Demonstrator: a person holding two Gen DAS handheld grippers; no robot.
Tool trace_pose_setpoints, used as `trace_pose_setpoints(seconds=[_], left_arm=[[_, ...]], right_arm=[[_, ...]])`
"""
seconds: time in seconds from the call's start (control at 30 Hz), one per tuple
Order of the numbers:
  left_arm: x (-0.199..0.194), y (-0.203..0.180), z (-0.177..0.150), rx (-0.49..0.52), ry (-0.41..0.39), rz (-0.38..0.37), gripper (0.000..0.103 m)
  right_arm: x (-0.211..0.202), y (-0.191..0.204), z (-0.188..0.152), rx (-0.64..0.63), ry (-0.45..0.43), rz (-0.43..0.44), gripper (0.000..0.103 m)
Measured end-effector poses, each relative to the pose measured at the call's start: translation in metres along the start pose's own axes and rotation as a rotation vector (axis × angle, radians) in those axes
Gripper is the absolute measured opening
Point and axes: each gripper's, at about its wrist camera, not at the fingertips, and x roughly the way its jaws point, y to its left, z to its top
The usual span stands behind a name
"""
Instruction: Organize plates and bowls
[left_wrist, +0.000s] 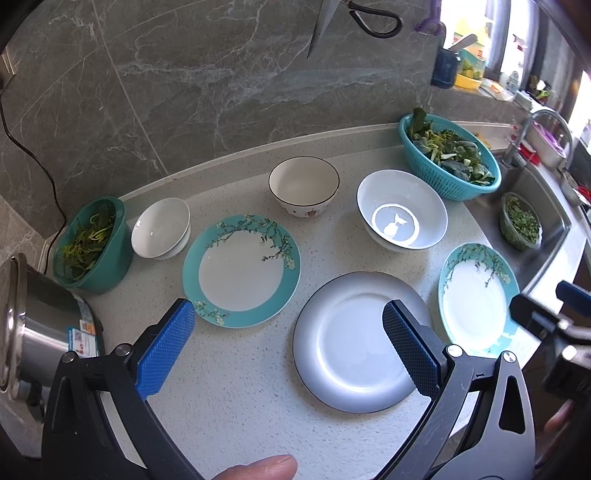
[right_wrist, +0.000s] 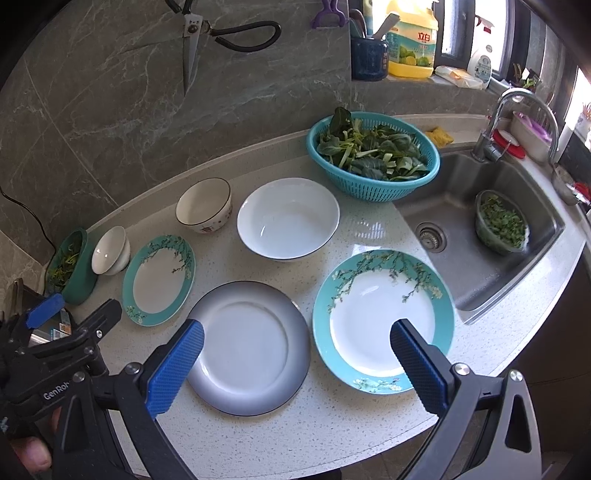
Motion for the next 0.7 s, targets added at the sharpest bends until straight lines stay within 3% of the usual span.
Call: trace_pose_setpoints(seconds=[0.1,0.13,0.27,0.47,0.53,0.63,0.7], left_arm=[[0.012,0.009,-0.032,0.065,-0.064,-0.006,0.103],[0.022,0.014,-0.048,0.084,-0.048,-0.022,0.103],[0.076,0.039,-0.092,0.068,0.174,-0.080,0.101],[0.119,0.058,-0.119,0.059,0.266,-0.217,0.098],[0.125,0.058,-0.117,0.038,0.257,-0.281,0.098],[0.128,0.057,-0.110,0.007,0.162,-0.359,0.098],[0.135,0.056,-0.108,-0.006,0.148,-0.418,0.098]], right_arm=[[0.009,-0.013,-0.021,0.052,0.006,0.128,0.103],[0.016,-0.019,-0.031,0.076,0.019,0.172,0.103],[0.056,-0.040,-0.089,0.235,0.119,0.362,0.103],[0.092,-0.055,-0.145,0.456,0.151,0.589,0.102],[0.101,-0.060,-0.148,0.501,0.143,0.650,0.097],[0.114,-0.068,-0.145,0.520,0.130,0.704,0.084],[0.123,-0.073,-0.140,0.501,0.124,0.707,0.078]])
